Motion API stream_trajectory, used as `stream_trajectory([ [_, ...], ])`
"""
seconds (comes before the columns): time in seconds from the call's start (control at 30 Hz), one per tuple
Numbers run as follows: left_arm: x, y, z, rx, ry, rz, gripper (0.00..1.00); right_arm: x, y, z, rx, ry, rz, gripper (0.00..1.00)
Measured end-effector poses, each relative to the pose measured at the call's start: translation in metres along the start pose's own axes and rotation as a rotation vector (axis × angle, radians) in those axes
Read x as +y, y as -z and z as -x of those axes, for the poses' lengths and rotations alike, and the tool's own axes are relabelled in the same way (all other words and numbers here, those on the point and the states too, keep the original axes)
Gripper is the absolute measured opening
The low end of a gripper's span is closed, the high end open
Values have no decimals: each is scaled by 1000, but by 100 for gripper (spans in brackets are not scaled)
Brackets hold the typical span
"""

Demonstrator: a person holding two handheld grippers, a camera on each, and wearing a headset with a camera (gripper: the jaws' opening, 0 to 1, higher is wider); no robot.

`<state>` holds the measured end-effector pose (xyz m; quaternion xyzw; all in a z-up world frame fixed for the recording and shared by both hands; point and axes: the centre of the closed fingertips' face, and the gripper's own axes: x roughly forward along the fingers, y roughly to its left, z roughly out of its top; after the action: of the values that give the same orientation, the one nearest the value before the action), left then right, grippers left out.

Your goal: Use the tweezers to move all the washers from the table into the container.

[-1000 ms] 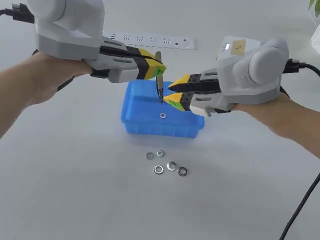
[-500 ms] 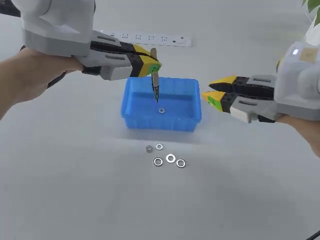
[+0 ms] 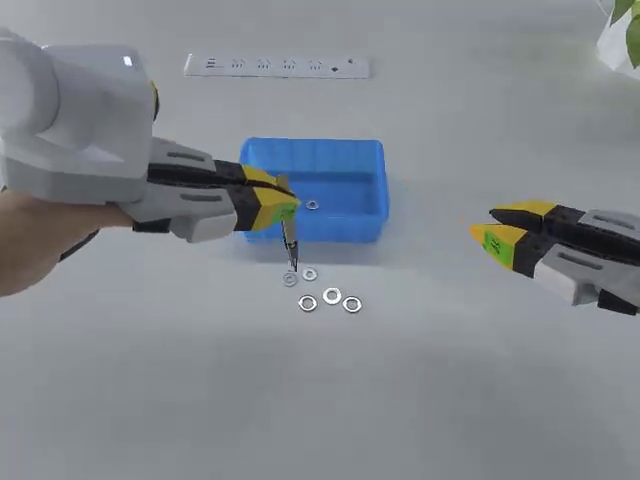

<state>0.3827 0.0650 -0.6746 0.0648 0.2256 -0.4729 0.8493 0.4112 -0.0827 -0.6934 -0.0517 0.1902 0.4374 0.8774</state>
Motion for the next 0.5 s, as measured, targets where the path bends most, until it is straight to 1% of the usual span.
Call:
stream_trajectory([
  [0.07,-5,4,-1,1,-3,10,7,1,1,3,-4,4,-13,18],
  [0.13,-8,8,-1,3,-5,14,7,2,0,5,-17,4,-41,18],
  [0.17,-10,9,-2,1,-3,25,7,2,1,5,-15,6,-39,18],
  [0.27,-14,12,-4,3,-5,30,7,1,4,7,-10,11,-46,18],
  [0.33,-16,13,-4,-3,-4,32,7,1,6,8,-10,14,-53,18],
  [0.47,-19,15,-5,-7,-4,1,7,3,10,9,-8,8,-75,18],
  [0.5,-19,15,-6,-7,-4,2,7,3,11,9,-8,7,-78,18],
])
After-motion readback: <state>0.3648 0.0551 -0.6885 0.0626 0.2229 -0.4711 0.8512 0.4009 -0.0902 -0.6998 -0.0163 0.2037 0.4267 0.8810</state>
